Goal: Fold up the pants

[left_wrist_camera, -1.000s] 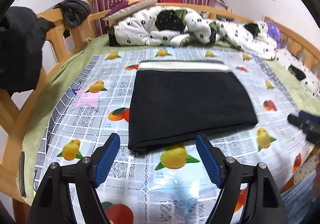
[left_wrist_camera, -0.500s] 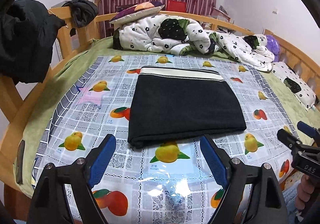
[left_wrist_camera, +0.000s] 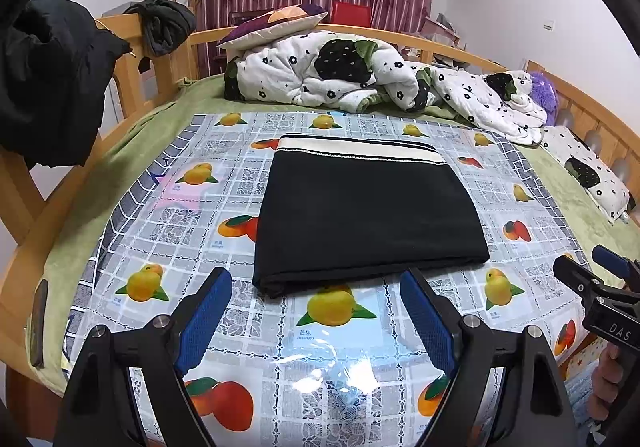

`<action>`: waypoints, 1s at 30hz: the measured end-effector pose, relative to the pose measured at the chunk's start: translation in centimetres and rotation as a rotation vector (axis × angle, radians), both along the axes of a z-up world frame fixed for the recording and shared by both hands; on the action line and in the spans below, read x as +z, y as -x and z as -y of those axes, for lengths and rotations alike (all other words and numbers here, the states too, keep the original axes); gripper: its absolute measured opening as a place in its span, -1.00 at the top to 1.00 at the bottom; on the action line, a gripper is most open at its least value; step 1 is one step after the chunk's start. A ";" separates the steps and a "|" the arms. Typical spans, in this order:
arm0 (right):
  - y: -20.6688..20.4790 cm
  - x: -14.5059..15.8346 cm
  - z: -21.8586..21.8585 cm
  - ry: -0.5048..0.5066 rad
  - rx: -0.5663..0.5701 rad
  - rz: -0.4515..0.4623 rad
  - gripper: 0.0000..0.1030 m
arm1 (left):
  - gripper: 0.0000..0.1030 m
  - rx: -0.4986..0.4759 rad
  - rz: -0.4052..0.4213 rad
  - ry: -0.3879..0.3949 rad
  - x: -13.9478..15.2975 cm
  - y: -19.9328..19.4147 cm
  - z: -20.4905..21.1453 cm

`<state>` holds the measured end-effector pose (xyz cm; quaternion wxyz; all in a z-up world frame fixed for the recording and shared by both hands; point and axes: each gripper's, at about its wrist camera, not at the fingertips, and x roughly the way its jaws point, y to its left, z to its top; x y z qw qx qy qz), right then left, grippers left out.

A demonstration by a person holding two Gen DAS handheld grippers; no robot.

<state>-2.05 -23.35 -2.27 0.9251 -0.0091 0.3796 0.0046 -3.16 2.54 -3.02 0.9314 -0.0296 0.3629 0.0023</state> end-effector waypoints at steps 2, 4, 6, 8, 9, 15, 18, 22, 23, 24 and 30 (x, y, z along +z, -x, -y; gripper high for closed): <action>0.0 0.0 -0.1 0.003 -0.001 -0.001 -0.85 | -0.66 -0.003 -0.002 -0.002 -0.1 0.0 0.1; -0.1 0.0 -0.1 0.007 0.001 0.004 -0.85 | -0.66 -0.003 -0.002 -0.010 -0.1 0.0 0.3; -0.1 0.0 -0.1 0.010 0.001 0.005 -0.85 | -0.66 -0.005 -0.001 -0.010 -0.1 0.0 0.3; -0.1 0.0 -0.1 0.007 0.002 0.004 -0.85 | -0.66 -0.004 -0.002 -0.009 -0.1 0.0 0.3; -0.1 0.0 -0.1 0.008 0.002 0.003 -0.85 | -0.66 -0.005 -0.005 -0.006 -0.1 -0.1 0.3; -0.1 -0.2 -0.1 0.028 0.004 0.001 -0.85 | -0.66 -0.006 -0.004 -0.008 -0.2 0.0 0.4; -0.1 -0.3 -0.1 0.028 0.002 -0.001 -0.85 | -0.66 -0.004 -0.005 -0.007 -0.2 0.0 0.4; -0.1 -0.4 0.1 0.029 -0.002 -0.004 -0.85 | -0.66 -0.003 -0.008 -0.009 -0.3 -0.2 0.4; -0.1 -0.4 0.1 0.030 -0.002 -0.003 -0.85 | -0.66 -0.003 -0.008 -0.010 -0.3 -0.2 0.3; -0.1 -0.4 0.0 0.033 -0.004 -0.003 -0.85 | -0.66 -0.004 -0.009 -0.009 -0.3 -0.2 0.3; -0.1 -0.4 0.3 0.045 -0.007 -0.001 -0.85 | -0.66 -0.007 -0.009 -0.009 -0.4 -0.2 0.3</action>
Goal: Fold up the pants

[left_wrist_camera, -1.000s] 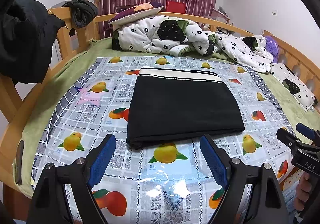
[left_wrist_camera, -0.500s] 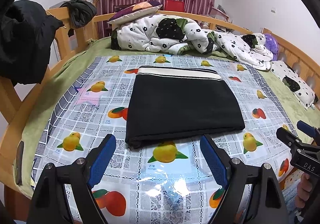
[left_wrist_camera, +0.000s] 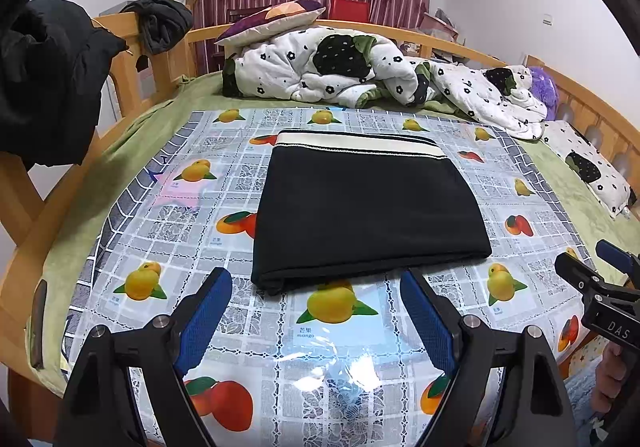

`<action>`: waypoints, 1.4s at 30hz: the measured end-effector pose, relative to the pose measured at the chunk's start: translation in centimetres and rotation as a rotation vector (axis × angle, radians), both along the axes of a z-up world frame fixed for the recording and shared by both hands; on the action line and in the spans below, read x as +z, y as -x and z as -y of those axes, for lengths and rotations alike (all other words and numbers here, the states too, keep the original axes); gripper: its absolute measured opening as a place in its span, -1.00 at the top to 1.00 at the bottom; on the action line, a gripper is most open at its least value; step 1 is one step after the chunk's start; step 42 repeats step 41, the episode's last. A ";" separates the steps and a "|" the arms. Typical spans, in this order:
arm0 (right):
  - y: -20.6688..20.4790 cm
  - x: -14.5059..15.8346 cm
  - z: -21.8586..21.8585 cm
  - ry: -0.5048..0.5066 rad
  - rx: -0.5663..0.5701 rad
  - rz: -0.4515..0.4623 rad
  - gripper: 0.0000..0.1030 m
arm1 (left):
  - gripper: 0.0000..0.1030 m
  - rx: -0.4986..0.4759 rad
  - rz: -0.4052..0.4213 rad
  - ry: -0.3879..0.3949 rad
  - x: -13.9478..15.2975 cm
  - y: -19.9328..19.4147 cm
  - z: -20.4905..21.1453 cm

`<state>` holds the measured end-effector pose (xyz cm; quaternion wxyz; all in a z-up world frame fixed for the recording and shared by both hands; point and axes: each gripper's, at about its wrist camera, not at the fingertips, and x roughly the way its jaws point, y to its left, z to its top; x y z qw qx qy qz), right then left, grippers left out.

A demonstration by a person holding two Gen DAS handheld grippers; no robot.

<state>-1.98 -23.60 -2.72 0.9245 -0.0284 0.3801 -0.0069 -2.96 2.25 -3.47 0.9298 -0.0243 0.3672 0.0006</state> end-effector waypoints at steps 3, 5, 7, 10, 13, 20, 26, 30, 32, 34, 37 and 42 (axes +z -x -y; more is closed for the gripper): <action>-0.1 0.0 0.2 -0.004 -0.006 0.000 -0.85 | -0.66 0.000 0.000 -0.001 0.0 0.0 0.0; -0.1 0.0 0.2 -0.007 -0.008 0.000 -0.85 | -0.66 0.001 0.001 0.001 0.0 0.0 0.1; -0.1 0.0 0.3 -0.008 -0.010 0.001 -0.85 | -0.66 0.000 0.001 0.001 0.0 0.0 0.1; -0.1 0.1 0.3 -0.005 -0.008 0.003 -0.85 | -0.66 0.001 0.000 0.000 0.0 0.0 0.1; -0.2 0.1 0.3 -0.003 -0.008 0.003 -0.85 | -0.66 -0.001 0.003 0.000 0.0 0.0 0.1; -0.2 0.1 0.3 0.000 -0.009 0.004 -0.85 | -0.66 -0.006 0.004 0.000 0.1 0.0 0.0; -0.2 0.1 0.3 0.000 -0.012 0.004 -0.85 | -0.66 -0.003 0.005 0.000 0.1 0.0 0.1; -0.2 0.1 0.3 -0.001 -0.011 0.003 -0.85 | -0.66 -0.007 0.007 0.000 0.3 0.0 0.1; -0.2 0.1 0.3 0.000 -0.011 0.003 -0.85 | -0.66 -0.008 0.007 0.000 0.3 0.0 0.0; -0.2 0.1 0.4 -0.001 -0.010 0.004 -0.85 | -0.66 -0.007 0.008 0.002 0.2 0.0 0.1; -0.2 0.1 0.4 -0.002 -0.010 0.004 -0.85 | -0.66 -0.007 0.007 0.002 0.2 0.0 0.0; -0.2 0.1 0.4 -0.003 -0.009 0.006 -0.85 | -0.66 -0.012 0.017 0.011 0.5 0.2 0.0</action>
